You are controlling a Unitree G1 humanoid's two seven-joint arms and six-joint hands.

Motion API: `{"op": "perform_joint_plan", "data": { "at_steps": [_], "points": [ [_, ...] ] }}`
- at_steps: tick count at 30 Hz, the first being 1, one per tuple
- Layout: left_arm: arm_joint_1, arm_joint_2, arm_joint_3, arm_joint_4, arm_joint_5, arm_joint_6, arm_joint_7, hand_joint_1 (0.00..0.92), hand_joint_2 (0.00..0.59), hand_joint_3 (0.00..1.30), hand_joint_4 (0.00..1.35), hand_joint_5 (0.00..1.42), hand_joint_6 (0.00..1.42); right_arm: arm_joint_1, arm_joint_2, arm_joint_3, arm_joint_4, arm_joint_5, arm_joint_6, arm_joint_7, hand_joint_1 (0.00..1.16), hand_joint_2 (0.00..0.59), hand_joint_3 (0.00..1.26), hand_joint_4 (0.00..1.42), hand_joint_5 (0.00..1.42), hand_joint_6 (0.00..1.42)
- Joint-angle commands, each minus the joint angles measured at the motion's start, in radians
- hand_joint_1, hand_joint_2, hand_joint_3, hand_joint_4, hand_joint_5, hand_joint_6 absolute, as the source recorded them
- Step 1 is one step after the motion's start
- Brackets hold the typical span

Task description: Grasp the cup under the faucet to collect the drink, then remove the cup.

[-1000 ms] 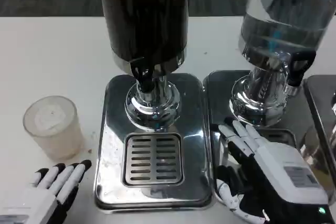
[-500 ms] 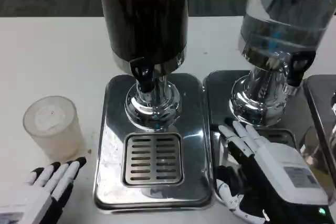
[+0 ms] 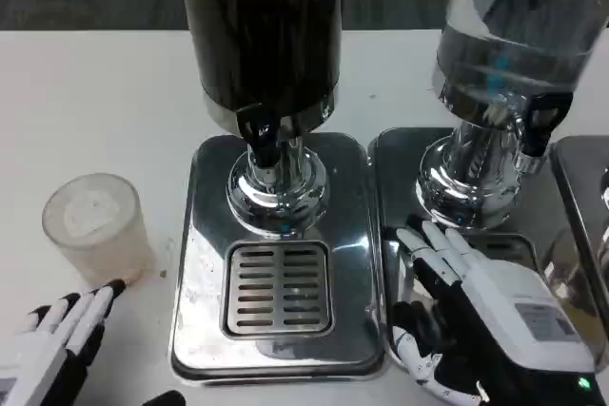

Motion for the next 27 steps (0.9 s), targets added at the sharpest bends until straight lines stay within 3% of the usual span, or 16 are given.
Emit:
{"op": "perform_joint_plan", "data": {
  "at_steps": [1, 14, 27],
  "points": [
    [-0.025, -0.005, 0.014, 0.033, -0.027, 0.03, 0.002, 0.0, 0.092, 0.0, 0.0, 0.0, 0.0, 0.007, -0.003, -0.003, 0.004, 0.007, 0.009, 0.007, 0.53, 0.586, 0.1, 0.0, 0.0, 0.07],
    [-0.108, -0.02, 0.021, 0.113, -0.066, 0.088, 0.015, 0.0, 0.068, 0.0, 0.0, 0.0, 0.0, -0.001, -0.005, -0.003, 0.007, 0.008, 0.009, 0.011, 0.52, 0.586, 0.1, 0.0, 0.0, 0.08],
    [-0.129, 0.001, 0.032, 0.141, -0.077, 0.105, 0.006, 0.0, 0.052, 0.0, 0.0, 0.0, 0.0, -0.004, 0.003, 0.005, 0.016, 0.009, 0.011, 0.01, 0.51, 0.586, 0.1, 0.0, 0.0, 0.08]
  ]
}}
